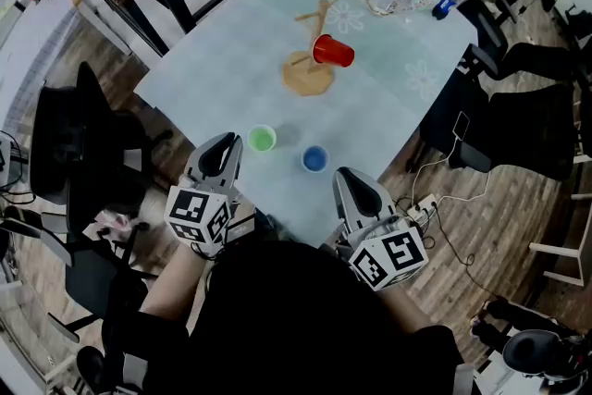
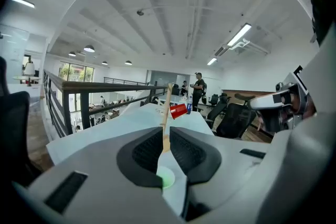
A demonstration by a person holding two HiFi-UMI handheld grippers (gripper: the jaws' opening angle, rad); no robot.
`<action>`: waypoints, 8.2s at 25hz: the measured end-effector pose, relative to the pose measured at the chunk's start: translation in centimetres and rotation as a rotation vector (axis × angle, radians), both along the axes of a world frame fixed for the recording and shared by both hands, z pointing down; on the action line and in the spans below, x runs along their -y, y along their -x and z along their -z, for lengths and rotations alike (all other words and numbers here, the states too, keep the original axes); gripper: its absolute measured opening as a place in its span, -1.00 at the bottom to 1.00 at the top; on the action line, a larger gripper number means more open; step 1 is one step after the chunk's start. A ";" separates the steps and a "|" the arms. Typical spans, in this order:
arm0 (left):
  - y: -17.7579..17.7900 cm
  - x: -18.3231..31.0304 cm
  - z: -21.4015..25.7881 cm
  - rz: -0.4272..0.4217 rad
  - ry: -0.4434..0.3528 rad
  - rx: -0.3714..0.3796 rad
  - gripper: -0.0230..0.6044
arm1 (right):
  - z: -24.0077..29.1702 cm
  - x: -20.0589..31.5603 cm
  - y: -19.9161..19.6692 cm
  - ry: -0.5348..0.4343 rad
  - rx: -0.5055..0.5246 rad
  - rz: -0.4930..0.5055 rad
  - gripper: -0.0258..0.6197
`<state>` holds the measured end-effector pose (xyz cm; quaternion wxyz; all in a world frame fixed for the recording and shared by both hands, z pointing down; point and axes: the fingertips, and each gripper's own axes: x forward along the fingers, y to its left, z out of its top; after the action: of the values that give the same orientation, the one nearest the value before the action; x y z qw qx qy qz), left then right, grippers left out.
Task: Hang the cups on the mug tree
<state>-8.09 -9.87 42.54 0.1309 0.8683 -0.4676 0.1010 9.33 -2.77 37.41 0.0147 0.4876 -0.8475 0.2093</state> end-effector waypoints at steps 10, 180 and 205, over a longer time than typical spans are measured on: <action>1.8 0.5 -11.5 -0.085 0.153 0.154 -0.31 | -2.4 -0.4 0.6 0.089 -0.035 -0.045 -0.81; -14.2 11.4 5.4 -0.142 -0.641 1.521 -0.17 | -5.6 -1.1 -9.7 0.109 0.184 -0.115 -0.80; -10.5 -3.7 6.2 -0.278 -0.068 0.119 -0.18 | -2.1 0.2 -4.9 0.061 -0.039 -0.149 -0.81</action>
<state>2.39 -6.14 36.30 0.0581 0.9211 -0.3530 0.1533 14.26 -2.97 39.52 0.0306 0.5524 -0.8017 0.2262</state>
